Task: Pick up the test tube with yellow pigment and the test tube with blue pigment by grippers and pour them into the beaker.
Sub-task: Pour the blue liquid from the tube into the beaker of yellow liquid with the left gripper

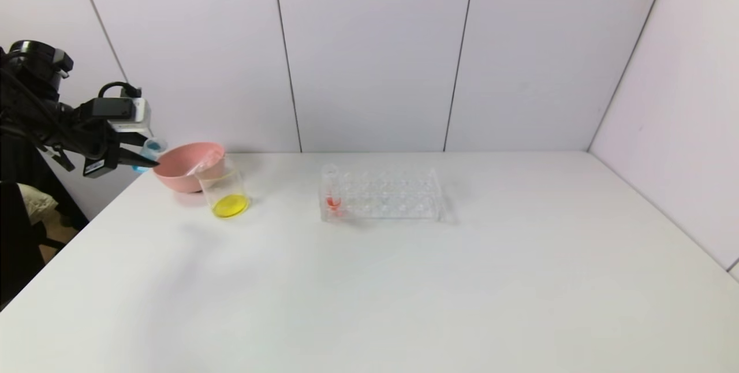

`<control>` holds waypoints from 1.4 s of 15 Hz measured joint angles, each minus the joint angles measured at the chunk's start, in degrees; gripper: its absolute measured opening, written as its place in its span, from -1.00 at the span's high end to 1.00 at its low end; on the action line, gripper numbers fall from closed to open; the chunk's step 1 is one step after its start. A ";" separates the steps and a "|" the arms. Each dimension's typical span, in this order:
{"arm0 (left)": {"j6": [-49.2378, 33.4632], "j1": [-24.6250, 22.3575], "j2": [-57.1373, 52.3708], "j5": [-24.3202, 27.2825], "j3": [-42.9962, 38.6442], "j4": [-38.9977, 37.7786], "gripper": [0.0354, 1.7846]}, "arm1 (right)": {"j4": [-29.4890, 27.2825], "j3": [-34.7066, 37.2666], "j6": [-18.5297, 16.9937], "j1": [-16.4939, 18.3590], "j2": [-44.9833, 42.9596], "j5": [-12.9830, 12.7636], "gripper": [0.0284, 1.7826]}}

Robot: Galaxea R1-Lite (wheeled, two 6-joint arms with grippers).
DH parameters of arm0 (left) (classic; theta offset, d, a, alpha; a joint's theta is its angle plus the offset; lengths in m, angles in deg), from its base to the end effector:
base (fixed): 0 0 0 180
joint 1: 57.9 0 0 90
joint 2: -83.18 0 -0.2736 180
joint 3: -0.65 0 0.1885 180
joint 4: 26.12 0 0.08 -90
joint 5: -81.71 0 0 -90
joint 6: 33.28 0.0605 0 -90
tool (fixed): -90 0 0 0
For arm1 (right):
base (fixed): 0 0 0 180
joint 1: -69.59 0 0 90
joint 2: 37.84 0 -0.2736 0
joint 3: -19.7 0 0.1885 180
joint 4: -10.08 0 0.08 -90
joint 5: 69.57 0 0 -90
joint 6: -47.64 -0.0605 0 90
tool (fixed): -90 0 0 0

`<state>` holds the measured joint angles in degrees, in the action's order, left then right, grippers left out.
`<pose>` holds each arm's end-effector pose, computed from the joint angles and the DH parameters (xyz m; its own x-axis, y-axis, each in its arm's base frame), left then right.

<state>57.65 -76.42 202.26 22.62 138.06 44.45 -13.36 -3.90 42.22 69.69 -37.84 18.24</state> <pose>0.3822 0.0953 0.1941 0.6613 -0.3202 -0.6783 0.7491 0.2363 0.6189 0.0396 -0.0024 0.0759 0.9992 -0.0400 0.0028 0.0395 0.9947 0.0946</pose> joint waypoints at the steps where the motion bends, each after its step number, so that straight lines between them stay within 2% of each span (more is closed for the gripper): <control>1: -0.13 0.20 0.00 -0.74 0.09 0.05 0.52 | 0.00 0.00 0.00 0.00 0.00 0.00 -0.92; 7: -1.13 1.85 -0.48 -8.20 0.55 0.40 0.52 | 0.02 0.00 0.00 0.00 0.00 0.00 -0.92; 17: -4.77 4.22 -2.24 -14.47 0.52 -0.20 0.52 | 0.00 0.00 0.00 0.00 0.00 0.00 -0.92; 21: -4.77 4.50 -2.27 -15.24 0.52 -0.26 0.52 | 0.00 0.00 0.00 0.00 0.00 0.00 -0.92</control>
<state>52.89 -71.92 199.99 7.38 138.59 44.19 -13.36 -3.90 42.22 69.69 -37.84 18.24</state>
